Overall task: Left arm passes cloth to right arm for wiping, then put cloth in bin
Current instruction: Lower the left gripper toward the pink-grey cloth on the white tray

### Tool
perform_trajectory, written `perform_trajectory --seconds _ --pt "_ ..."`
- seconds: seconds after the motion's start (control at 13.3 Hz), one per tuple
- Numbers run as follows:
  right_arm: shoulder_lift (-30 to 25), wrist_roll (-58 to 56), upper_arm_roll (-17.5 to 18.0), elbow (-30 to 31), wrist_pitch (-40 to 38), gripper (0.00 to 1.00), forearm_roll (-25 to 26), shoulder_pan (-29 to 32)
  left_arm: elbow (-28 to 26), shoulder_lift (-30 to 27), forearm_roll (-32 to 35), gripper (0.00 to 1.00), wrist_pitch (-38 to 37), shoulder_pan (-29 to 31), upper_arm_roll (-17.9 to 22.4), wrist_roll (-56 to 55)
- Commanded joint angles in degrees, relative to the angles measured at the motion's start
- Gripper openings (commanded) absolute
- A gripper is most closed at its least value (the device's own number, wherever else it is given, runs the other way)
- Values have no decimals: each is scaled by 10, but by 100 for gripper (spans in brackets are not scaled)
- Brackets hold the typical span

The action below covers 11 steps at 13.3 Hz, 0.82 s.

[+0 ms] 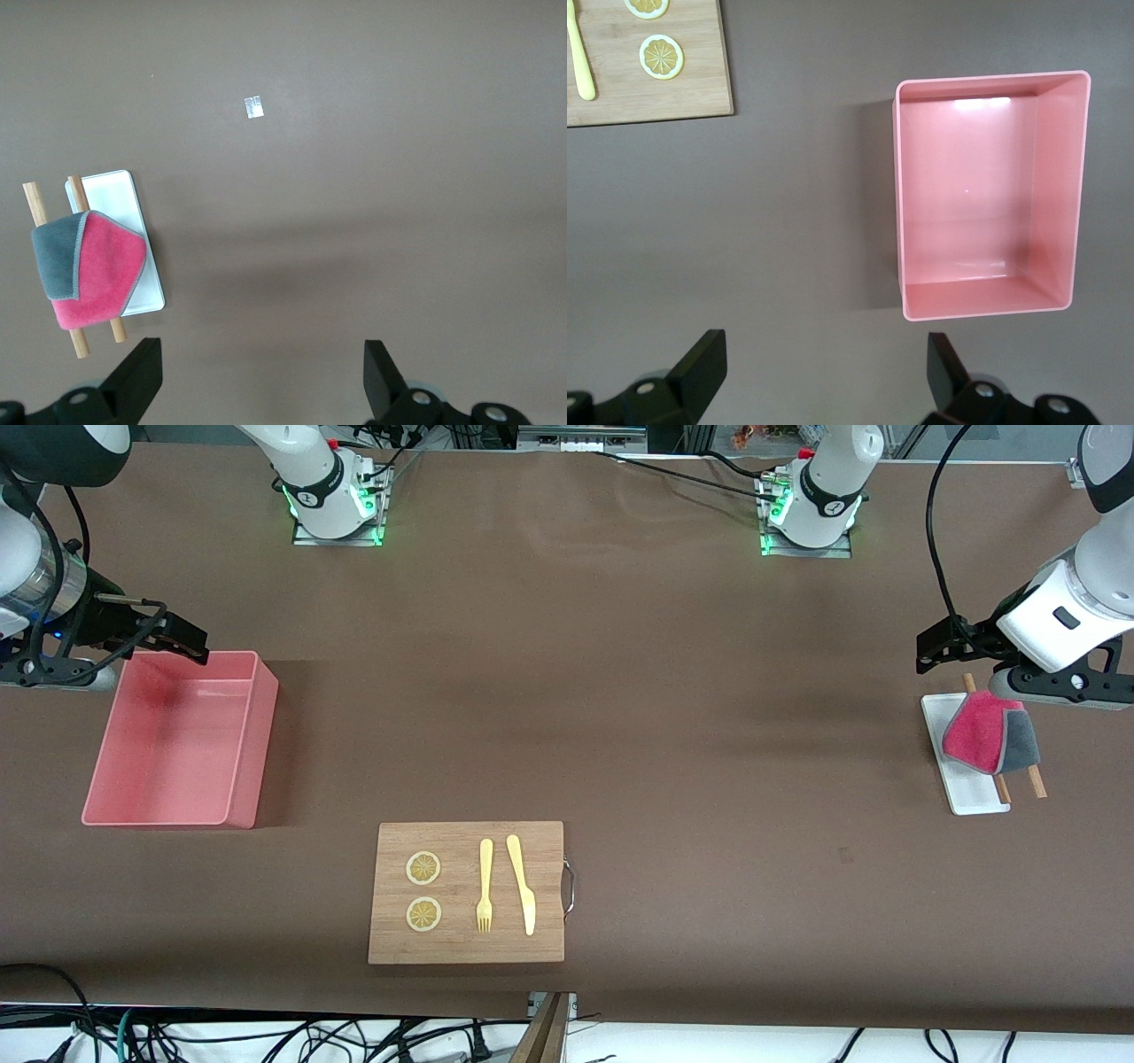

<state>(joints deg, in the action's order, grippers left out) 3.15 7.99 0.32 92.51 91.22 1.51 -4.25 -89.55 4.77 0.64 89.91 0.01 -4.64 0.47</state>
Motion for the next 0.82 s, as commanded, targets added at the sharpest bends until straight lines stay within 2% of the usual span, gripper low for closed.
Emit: perform_trajectory --seconds 0.0,0.75 --pt "-6 -3 3 -2 -3 100 3 0 14 1 -8 100 -19 3 1 12" --pt "-7 -4 5 -6 -3 100 4 -1 17 21 7 100 -30 3 1 14"
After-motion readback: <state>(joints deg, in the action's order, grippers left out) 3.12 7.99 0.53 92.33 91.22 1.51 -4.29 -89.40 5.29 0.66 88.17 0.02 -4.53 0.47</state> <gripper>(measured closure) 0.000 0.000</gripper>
